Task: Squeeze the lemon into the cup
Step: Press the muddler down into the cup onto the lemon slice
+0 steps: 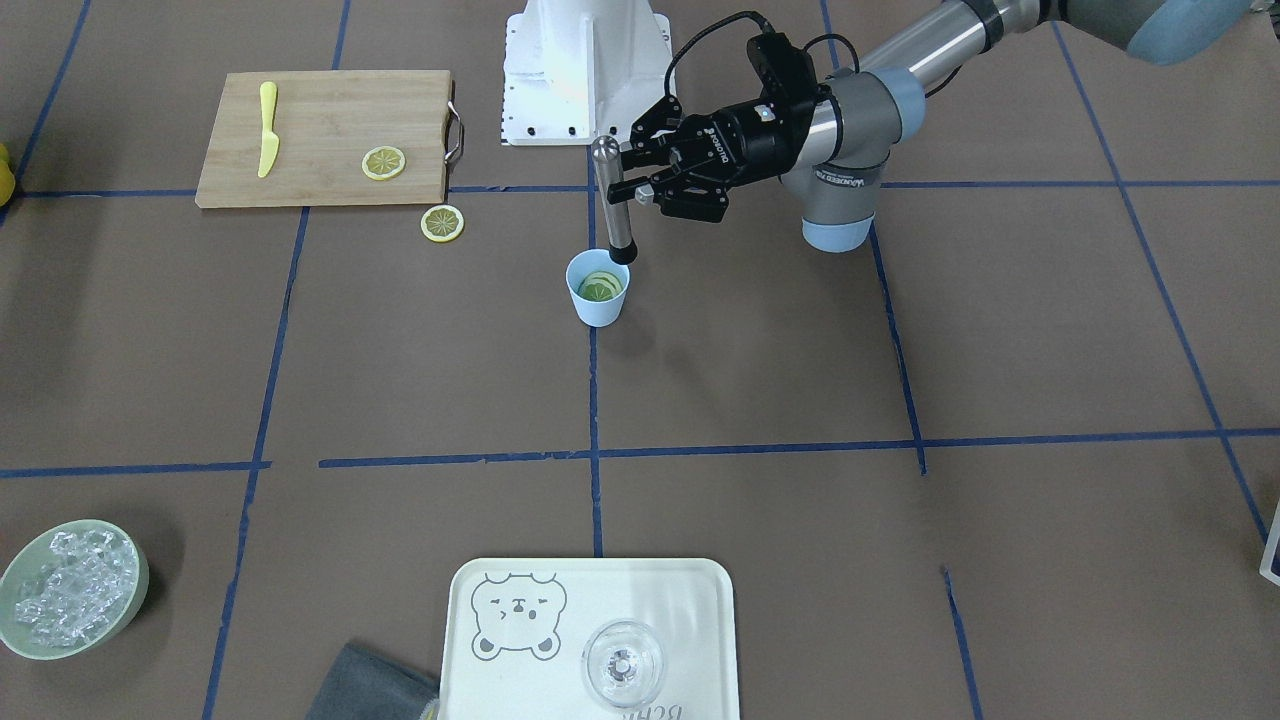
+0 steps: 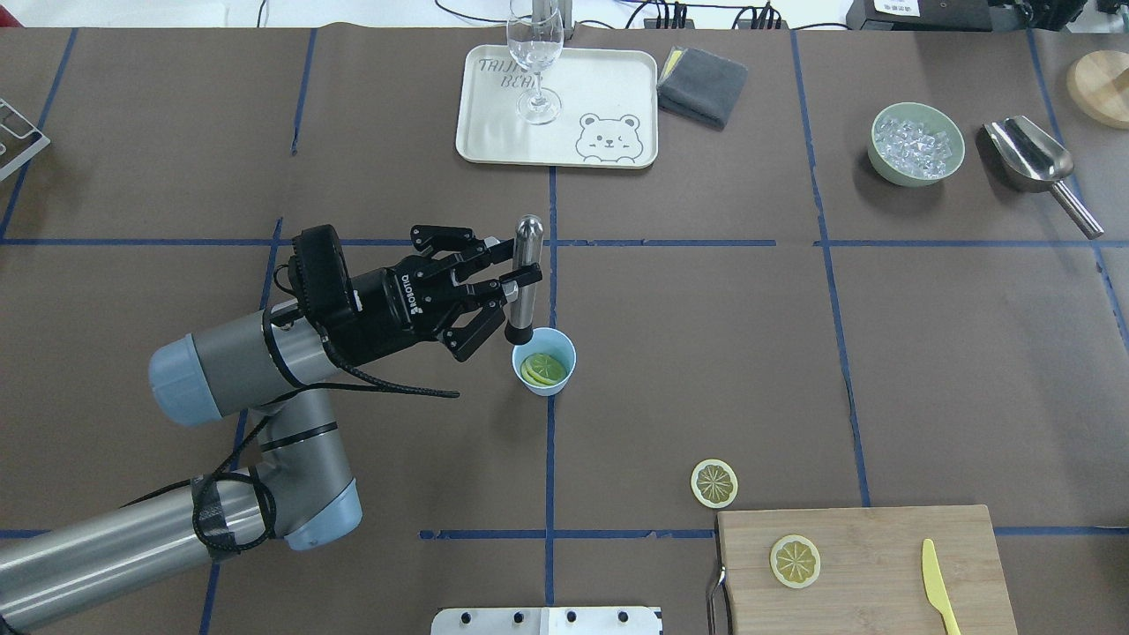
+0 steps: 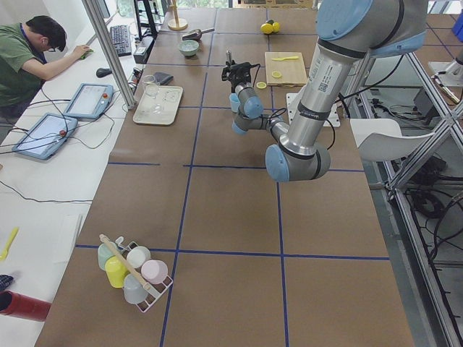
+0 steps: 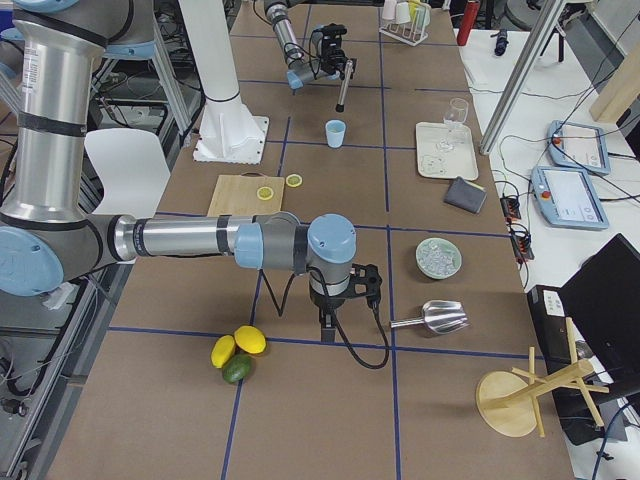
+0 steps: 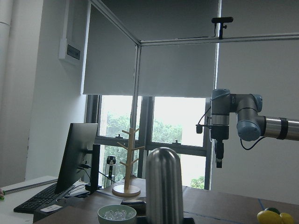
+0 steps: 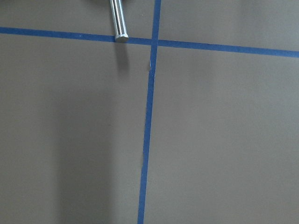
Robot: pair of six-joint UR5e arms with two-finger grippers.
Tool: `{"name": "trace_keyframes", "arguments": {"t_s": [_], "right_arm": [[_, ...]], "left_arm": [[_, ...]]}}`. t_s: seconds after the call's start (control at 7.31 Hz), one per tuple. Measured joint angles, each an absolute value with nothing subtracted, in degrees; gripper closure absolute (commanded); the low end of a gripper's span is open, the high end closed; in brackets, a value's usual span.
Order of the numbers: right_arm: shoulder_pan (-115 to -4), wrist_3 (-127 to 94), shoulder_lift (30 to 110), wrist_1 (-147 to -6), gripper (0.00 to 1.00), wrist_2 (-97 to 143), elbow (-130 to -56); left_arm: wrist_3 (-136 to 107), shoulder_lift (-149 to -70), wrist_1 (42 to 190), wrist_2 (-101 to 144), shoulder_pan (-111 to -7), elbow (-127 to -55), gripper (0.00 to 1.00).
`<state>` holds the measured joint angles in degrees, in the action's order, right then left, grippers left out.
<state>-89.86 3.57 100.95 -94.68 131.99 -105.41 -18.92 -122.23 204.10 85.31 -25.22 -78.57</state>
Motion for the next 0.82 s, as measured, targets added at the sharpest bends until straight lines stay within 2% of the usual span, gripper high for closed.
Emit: {"name": "trace_keyframes", "arguments": {"t_s": [0.82], "right_arm": [[-90.17, 3.59, 100.80, -94.22, 0.00, 131.90, -104.45]], "left_arm": [[-16.09, -125.18, 203.99, 78.56, -21.20, -72.92, 1.00]]}}
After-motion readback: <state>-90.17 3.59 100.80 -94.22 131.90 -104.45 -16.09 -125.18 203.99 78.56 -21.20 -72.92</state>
